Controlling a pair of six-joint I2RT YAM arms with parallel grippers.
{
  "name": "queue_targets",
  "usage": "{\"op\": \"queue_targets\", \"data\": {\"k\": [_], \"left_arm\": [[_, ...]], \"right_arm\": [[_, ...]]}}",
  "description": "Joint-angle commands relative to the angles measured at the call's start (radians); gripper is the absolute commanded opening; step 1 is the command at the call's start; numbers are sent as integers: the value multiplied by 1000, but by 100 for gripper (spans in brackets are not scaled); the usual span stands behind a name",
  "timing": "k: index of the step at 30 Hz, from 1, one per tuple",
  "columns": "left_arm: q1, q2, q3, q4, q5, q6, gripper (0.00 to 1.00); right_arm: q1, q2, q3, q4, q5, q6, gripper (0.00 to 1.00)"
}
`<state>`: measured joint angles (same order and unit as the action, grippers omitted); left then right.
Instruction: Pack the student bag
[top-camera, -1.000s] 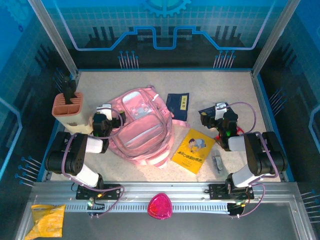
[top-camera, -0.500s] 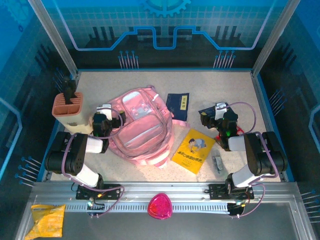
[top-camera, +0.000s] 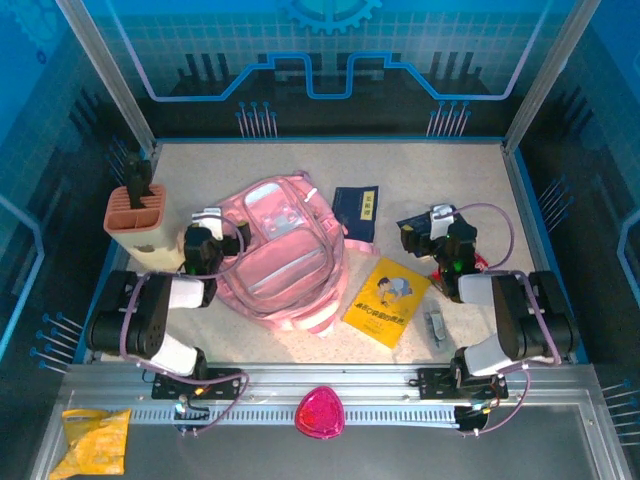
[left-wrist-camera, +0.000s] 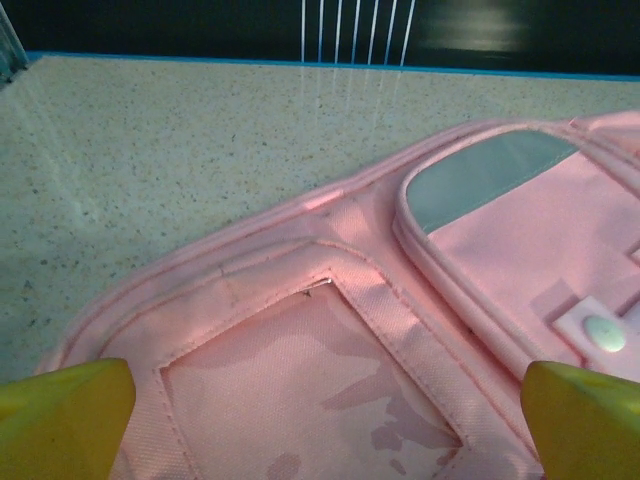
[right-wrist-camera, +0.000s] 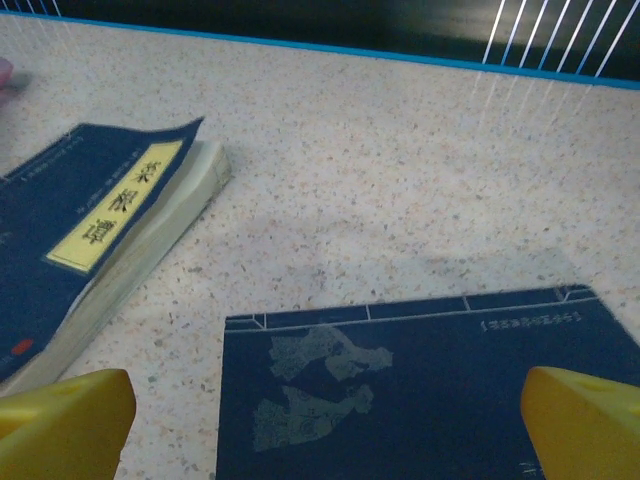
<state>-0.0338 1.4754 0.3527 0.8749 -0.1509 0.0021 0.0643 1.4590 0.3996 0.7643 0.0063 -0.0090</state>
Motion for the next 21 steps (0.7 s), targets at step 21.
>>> {"op": "queue_targets", "data": {"k": [21], "left_arm": [[15,-571,229,-946,207,-599,99]], "right_arm": [[-109,-403,119,-702,-141,645,100]]}}
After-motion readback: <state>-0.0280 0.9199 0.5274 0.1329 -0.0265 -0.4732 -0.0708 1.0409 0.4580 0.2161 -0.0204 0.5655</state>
